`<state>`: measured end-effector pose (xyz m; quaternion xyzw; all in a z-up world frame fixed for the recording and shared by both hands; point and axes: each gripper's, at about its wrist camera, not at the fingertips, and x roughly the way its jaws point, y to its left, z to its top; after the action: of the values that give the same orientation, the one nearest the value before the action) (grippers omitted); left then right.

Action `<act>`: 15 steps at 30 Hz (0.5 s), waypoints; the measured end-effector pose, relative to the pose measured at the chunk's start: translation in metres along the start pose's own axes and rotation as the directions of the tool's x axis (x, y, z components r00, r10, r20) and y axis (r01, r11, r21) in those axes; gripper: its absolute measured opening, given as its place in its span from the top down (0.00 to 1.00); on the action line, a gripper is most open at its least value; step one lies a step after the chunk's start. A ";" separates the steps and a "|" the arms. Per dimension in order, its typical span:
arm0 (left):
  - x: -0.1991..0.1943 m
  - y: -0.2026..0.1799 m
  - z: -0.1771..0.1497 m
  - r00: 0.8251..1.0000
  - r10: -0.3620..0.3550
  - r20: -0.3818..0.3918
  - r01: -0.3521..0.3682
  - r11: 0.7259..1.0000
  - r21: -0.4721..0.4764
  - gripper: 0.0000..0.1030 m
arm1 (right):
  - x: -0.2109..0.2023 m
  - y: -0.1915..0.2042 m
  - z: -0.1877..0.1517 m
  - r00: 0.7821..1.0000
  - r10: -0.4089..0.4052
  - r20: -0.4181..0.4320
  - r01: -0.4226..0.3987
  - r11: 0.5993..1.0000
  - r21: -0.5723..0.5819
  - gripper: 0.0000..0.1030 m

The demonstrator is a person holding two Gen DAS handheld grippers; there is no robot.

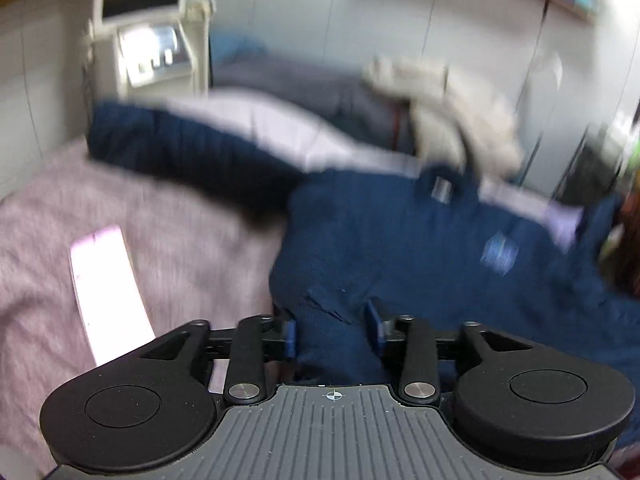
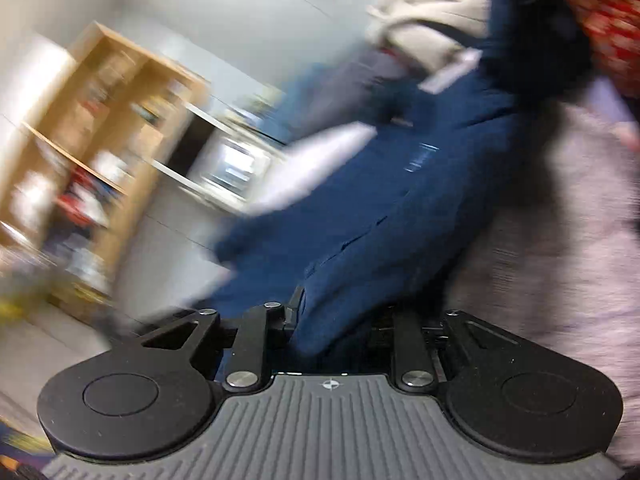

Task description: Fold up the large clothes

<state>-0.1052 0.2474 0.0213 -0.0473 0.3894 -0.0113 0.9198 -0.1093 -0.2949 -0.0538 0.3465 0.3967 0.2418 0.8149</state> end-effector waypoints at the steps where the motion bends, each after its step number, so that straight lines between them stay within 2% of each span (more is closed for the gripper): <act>1: 0.013 0.002 -0.010 0.999 0.008 -0.049 -0.008 1.000 0.007 0.00 | 0.007 -0.011 -0.006 0.996 -0.084 -0.017 0.084 0.996 0.006 0.71; 3: 0.024 0.004 -0.027 0.994 0.072 -0.081 -0.071 0.997 0.017 0.00 | 0.020 -0.033 -0.016 0.980 -0.197 -0.031 0.197 0.980 0.009 0.71; 5: 0.025 0.011 -0.035 0.984 0.165 -0.072 -0.161 0.986 0.052 0.00 | 0.024 -0.052 -0.023 0.971 -0.237 -0.034 0.238 0.969 0.067 0.71; 7: 0.015 0.018 -0.040 0.979 0.199 -0.036 -0.197 0.979 0.061 0.00 | 0.018 -0.063 -0.025 0.959 -0.282 -0.016 0.282 0.957 0.066 0.71; 9: 0.008 0.027 -0.043 0.979 0.198 -0.041 -0.195 0.979 0.065 0.00 | 0.015 -0.072 -0.029 0.947 -0.319 -0.028 0.320 0.945 0.072 0.68; 10: 0.005 0.032 -0.046 0.981 0.190 -0.050 -0.187 0.980 0.066 0.00 | 0.013 -0.076 -0.028 0.948 -0.313 -0.050 0.316 0.945 0.080 0.62; 12: 0.006 0.036 -0.052 0.988 0.134 -0.075 -0.130 0.990 0.052 0.00 | 0.014 -0.081 -0.031 0.939 -0.333 -0.085 0.338 0.940 0.052 0.57; 14: 0.010 0.036 -0.058 0.996 0.061 -0.072 -0.061 0.998 0.000 0.00 | 0.019 -0.078 -0.036 0.926 -0.366 -0.097 0.369 0.930 0.013 0.39; 15: 0.013 0.037 -0.065 0.998 0.024 -0.058 -0.025 0.999 -0.021 0.00 | 0.021 -0.078 -0.037 0.922 -0.375 -0.101 0.377 0.926 -0.001 0.37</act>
<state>-0.1434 0.2782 -0.0363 -0.0522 0.4166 0.0026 0.9076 -0.1184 -0.3166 -0.1395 0.2589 0.4979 0.0944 0.8223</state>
